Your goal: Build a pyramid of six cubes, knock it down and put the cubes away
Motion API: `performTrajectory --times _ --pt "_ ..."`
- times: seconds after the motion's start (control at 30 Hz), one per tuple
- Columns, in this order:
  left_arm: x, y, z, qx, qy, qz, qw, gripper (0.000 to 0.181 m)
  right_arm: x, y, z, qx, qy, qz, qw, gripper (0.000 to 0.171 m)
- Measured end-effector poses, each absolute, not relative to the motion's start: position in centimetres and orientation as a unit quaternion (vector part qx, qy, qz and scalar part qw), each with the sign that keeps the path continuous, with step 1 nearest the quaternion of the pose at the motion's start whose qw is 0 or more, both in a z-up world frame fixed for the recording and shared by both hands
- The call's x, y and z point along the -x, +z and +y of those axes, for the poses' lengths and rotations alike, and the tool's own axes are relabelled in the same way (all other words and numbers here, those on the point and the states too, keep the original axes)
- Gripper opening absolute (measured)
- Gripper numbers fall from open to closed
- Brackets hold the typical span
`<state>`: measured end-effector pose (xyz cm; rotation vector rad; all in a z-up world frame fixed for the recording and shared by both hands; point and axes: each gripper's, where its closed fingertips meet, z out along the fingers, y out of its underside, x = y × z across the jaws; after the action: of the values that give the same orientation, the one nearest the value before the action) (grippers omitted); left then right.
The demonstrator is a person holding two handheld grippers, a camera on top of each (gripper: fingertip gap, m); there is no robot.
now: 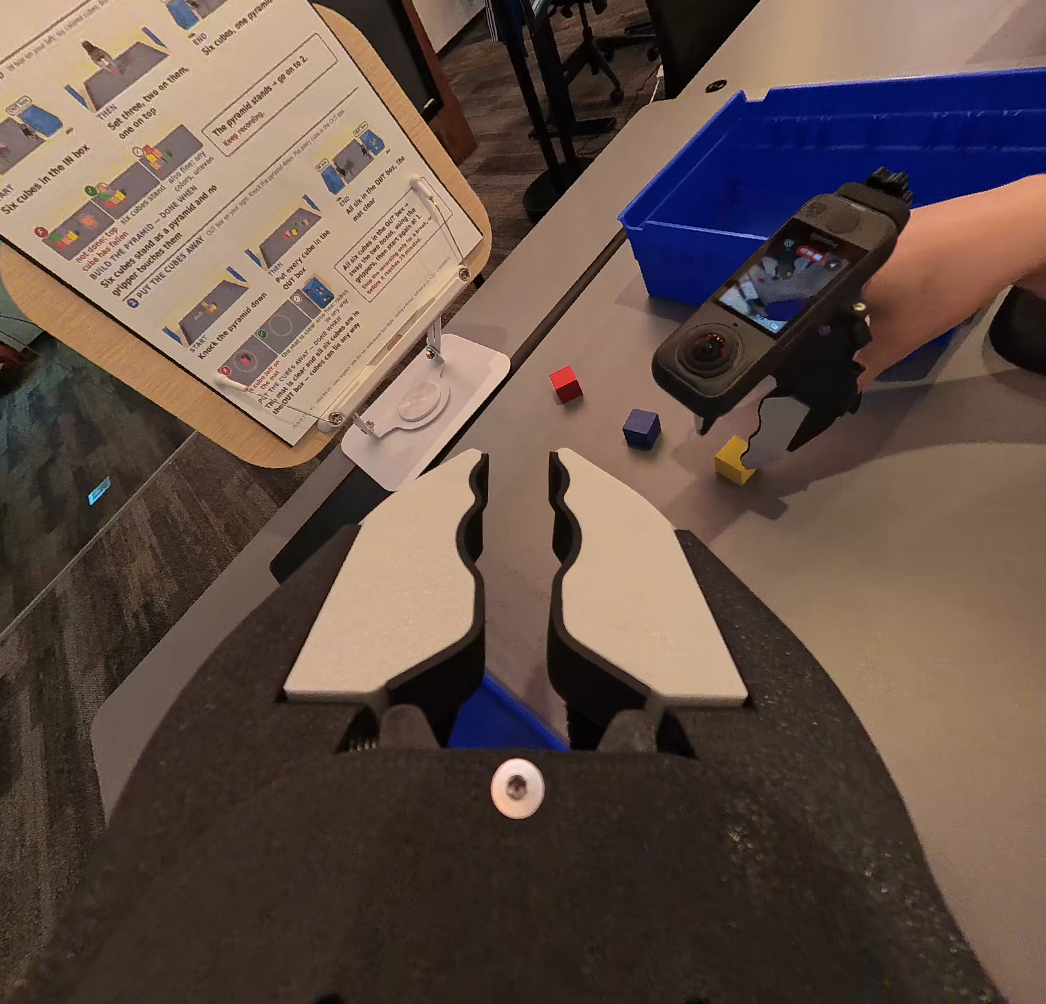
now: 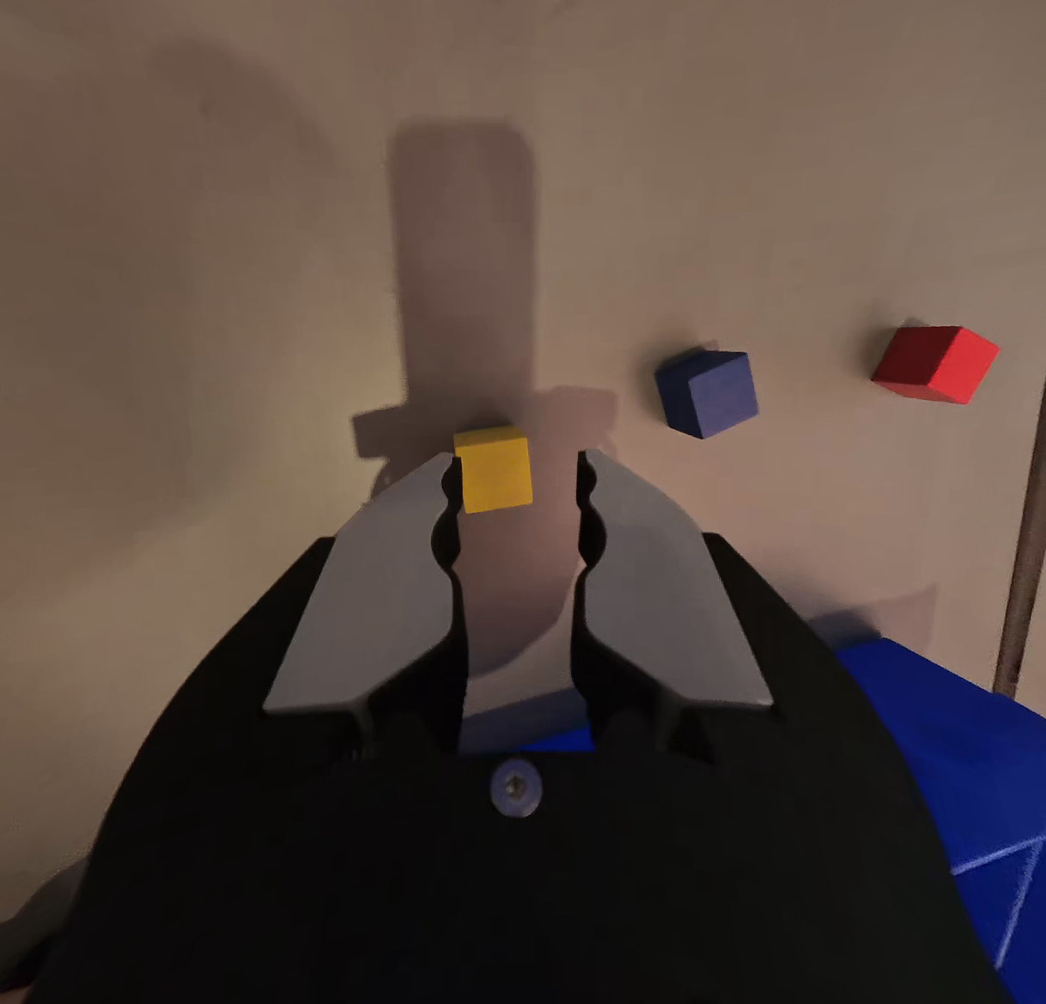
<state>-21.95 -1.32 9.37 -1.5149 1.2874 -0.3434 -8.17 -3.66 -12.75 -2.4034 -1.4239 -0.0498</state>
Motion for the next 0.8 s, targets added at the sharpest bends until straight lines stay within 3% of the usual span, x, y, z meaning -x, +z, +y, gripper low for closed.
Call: performTrajectory --times 0.53,0.67,0.8 --pt "22.3 9.7 -1.5 0.634 -0.146 0.536 0.538 0.02 7.9 -13.9 -4.4 0.837 0.007 -0.525 0.15 0.049" --pt "22.2 9.6 -1.5 0.634 -0.144 0.54 0.535 0.02 7.9 -14.6 -4.7 0.843 0.021 -0.521 0.13 0.029" --pt "22.3 9.6 -1.4 0.634 -0.145 0.538 0.536 0.02 7.4 -11.9 -4.9 0.842 0.028 -0.516 0.154 0.028"
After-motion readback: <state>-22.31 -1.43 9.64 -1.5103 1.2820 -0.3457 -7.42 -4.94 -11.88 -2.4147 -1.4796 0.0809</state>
